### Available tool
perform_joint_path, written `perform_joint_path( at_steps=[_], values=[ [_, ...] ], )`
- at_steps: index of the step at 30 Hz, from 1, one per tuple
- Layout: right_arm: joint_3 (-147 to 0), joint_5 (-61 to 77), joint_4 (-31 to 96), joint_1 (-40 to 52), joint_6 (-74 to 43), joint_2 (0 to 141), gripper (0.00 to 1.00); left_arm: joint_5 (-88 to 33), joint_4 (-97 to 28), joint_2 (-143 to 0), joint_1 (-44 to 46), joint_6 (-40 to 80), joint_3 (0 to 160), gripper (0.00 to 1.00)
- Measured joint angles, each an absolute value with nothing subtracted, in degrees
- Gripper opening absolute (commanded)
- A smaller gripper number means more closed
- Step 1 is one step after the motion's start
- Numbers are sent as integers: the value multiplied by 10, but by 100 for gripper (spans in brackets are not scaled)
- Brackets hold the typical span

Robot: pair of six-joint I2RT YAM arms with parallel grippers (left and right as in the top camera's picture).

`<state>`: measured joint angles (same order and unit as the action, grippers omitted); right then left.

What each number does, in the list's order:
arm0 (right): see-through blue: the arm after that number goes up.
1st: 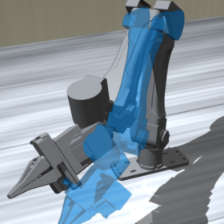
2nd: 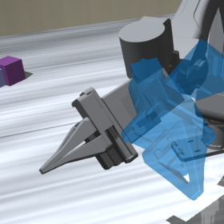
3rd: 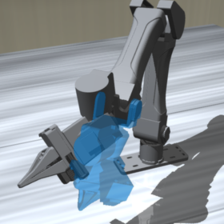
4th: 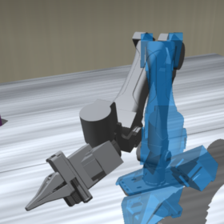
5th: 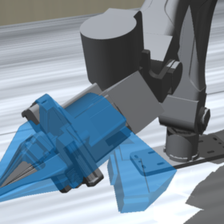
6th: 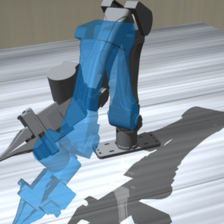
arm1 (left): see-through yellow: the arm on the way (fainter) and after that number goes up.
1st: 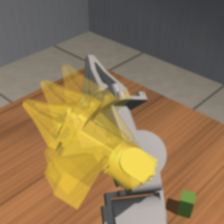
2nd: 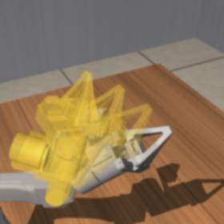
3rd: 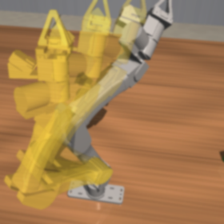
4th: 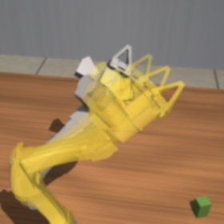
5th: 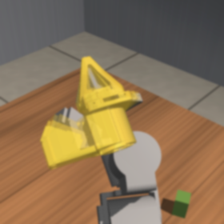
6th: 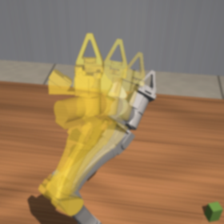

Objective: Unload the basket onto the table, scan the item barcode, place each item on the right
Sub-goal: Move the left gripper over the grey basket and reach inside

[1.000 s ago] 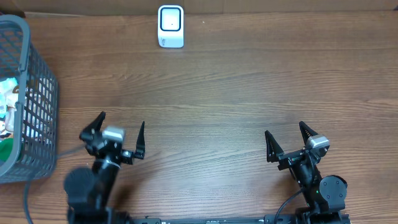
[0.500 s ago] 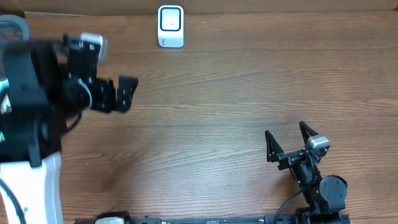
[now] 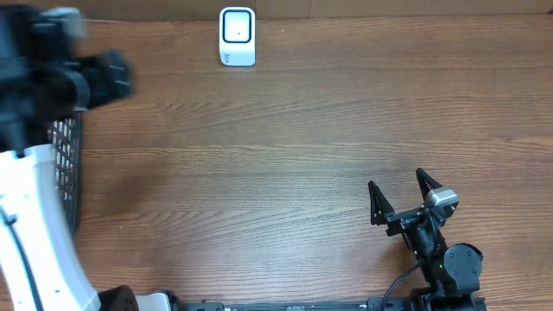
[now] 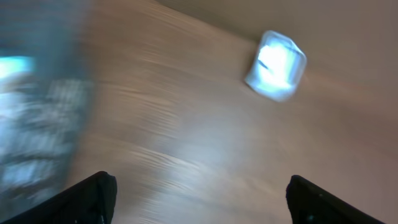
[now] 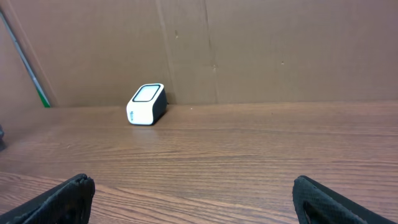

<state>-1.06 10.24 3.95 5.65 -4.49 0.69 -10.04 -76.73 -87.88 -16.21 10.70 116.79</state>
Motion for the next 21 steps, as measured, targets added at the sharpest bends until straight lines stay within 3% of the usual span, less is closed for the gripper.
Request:
perform_joint_path(
  at_steps=[9, 14, 21],
  values=[
    [-11, 103, 39, 57, -45, 7, 100, -46, -792, -888, -420, 182, 1191, 90],
    [-11, 103, 39, 57, -45, 7, 100, -36, -841, -934, -491, 196, 1189, 90],
    [-11, 103, 39, 57, -45, 7, 100, -25, -781, -995, -526, 209, 1102, 90]
  ],
)
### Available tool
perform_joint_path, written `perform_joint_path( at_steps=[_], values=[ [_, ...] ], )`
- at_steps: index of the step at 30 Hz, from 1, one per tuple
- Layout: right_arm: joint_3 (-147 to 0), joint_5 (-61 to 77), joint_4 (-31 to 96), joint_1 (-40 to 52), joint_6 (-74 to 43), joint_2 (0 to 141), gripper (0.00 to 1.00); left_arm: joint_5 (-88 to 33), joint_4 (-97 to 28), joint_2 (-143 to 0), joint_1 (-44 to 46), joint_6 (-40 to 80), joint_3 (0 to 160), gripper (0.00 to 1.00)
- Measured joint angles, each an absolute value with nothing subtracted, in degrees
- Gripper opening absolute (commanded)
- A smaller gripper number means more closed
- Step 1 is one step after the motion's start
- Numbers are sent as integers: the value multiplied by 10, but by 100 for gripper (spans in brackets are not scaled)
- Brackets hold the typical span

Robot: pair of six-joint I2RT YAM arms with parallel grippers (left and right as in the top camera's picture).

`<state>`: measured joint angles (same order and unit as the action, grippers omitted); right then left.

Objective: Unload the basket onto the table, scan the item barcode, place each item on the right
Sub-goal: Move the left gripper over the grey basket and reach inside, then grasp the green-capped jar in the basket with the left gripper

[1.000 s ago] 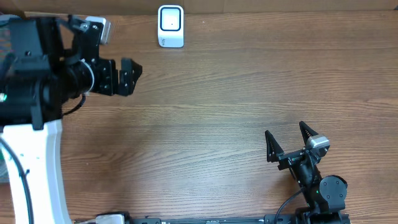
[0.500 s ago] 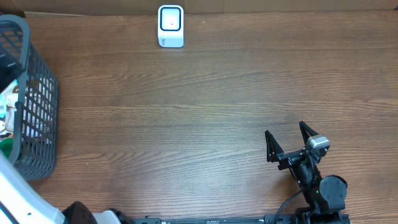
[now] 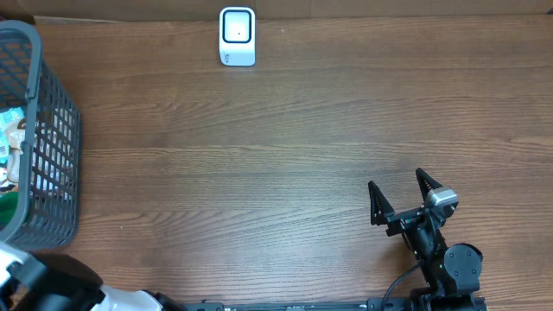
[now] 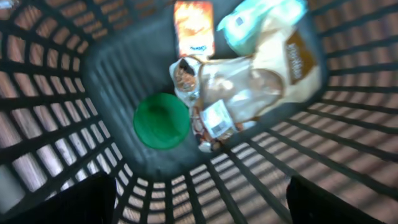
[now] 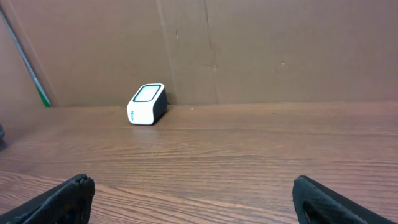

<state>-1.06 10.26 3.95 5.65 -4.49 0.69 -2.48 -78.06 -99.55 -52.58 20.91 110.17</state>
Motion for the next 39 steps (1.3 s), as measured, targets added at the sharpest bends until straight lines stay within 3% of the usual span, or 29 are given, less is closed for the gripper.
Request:
perform_joint_path(
  at_steps=[9, 13, 20, 39],
  values=[
    [-11, 103, 39, 57, -45, 7, 100, 5, -752, -1028, -529, 208, 1069, 95],
    [-11, 103, 39, 57, -45, 7, 100, 17, -754, -1057, -529, 207, 1069, 90],
    [-11, 103, 39, 57, -45, 7, 100, 34, -744, -1117, -529, 204, 1047, 91],
    [-11, 103, 39, 57, -45, 7, 100, 52, -633, -1119, -524, 139, 944, 91]
  ],
)
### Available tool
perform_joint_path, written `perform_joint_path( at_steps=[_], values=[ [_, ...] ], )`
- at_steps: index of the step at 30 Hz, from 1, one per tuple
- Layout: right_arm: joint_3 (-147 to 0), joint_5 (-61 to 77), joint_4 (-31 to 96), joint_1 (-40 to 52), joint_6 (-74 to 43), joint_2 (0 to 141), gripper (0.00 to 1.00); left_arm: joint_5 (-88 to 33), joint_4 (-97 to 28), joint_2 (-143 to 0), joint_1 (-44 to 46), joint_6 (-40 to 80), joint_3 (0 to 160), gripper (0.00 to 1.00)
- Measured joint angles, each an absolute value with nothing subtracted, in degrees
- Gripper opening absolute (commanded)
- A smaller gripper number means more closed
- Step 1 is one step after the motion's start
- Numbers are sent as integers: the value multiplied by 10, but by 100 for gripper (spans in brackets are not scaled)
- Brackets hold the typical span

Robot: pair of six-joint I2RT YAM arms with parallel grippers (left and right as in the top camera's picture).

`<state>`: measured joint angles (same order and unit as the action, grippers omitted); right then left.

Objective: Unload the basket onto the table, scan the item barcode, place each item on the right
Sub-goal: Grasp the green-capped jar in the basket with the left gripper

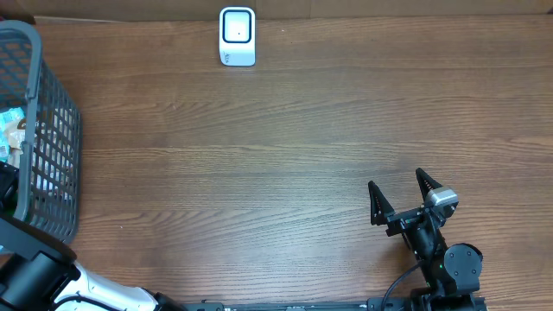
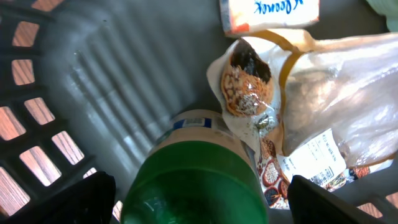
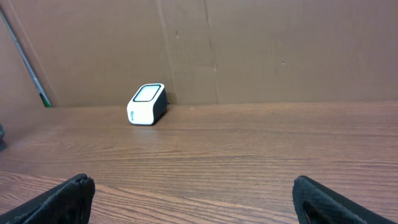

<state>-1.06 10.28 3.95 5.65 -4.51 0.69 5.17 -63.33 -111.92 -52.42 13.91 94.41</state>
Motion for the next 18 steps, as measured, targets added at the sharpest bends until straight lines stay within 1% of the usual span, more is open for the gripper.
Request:
perform_joint_path(
  at_steps=[9, 14, 18],
  values=[
    [-11, 103, 39, 57, -45, 7, 100, 51, -609, -1119, -521, 129, 896, 88],
    [-11, 103, 39, 57, -45, 7, 100, 52, -608, -1119, -521, 128, 895, 72],
    [-11, 103, 39, 57, -45, 7, 100, 50, -608, -1119, -521, 126, 895, 66]
  ],
)
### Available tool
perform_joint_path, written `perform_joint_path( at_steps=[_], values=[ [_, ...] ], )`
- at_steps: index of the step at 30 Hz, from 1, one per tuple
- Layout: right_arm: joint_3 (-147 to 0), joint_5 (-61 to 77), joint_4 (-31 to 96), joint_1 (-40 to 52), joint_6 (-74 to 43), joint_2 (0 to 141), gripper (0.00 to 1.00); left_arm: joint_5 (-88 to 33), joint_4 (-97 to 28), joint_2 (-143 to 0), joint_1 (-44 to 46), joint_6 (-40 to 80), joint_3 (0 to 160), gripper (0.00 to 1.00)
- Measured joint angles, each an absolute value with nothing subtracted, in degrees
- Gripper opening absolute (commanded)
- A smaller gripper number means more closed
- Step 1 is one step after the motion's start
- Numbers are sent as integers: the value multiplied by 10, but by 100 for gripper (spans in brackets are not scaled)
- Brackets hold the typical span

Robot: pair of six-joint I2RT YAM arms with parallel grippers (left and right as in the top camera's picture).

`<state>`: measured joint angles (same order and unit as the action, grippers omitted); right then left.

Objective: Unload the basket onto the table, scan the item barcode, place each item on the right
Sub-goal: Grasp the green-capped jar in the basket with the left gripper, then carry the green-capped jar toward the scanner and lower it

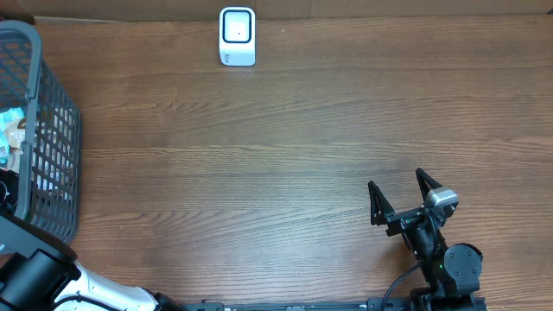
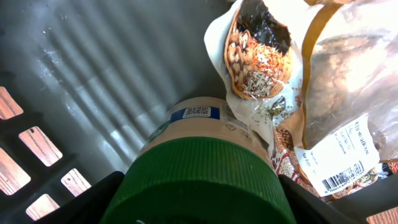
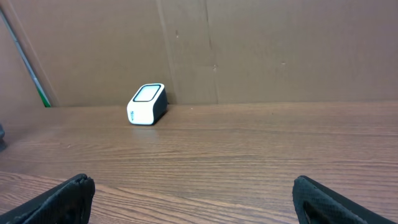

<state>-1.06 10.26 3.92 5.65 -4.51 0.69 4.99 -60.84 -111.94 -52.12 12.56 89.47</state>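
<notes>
A jar with a wide green ribbed lid (image 2: pixel 199 180) and a pale label bearing a blue code stands in the grey mesh basket (image 1: pixel 34 52). My left gripper (image 2: pixel 202 202) reaches down into the basket, its black fingers (image 2: pixel 93 199) pressed against both sides of the lid. The white barcode scanner (image 1: pixel 237 36) sits at the table's far edge, and the right wrist view shows the scanner (image 3: pixel 147 104) too. My right gripper (image 1: pixel 402 197) rests open at the near right, holding nothing.
A clear snack bag (image 2: pixel 336 93) with a white barcode sticker (image 2: pixel 339 158) lies against the jar inside the basket (image 2: pixel 37 56). A brown cardboard wall (image 3: pixel 249 43) stands behind the scanner. The left arm's white link (image 1: pixel 34 276) shows at the bottom-left corner.
The left wrist camera is closer to the green lid, which now fills the gap between the fingers. The fingers have drawn in against the lid's sides. The right arm is unchanged.
The left arm was over the table beside the basket, blurred in motion. Then it looked down into the basket from above, open. Then it was low over the green-lidded jar, and now its fingers flank and touch the lid. The right arm stayed still.
</notes>
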Motion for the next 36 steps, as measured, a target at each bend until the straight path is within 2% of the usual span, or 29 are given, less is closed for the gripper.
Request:
perform_joint_path(
  at_steps=[4, 7, 11, 24, 27, 31, 36],
  values=[
    [-11, 103, 39, 57, -45, 7, 100, 50, -611, -1119, -521, 123, 895, 65],
    [-11, 103, 39, 57, -45, 7, 100, 43, -630, -1119, -521, 123, 901, 61],
    [-11, 103, 39, 57, -45, 7, 100, 16, -685, -1126, -521, 123, 964, 59],
    [-11, 103, 39, 57, -45, 7, 100, -130, -913, -1128, -503, 136, 1534, 59],
    [-11, 103, 39, 57, -45, 7, 100, -153, -959, -1117, -471, 136, 1623, 59],
    [-11, 103, 39, 57, -45, 7, 100, -176, -969, -1094, -394, 133, 1660, 59],
    [-11, 103, 39, 57, -45, 7, 100, -188, -969, -1089, -239, 131, 1647, 58]
  ],
)
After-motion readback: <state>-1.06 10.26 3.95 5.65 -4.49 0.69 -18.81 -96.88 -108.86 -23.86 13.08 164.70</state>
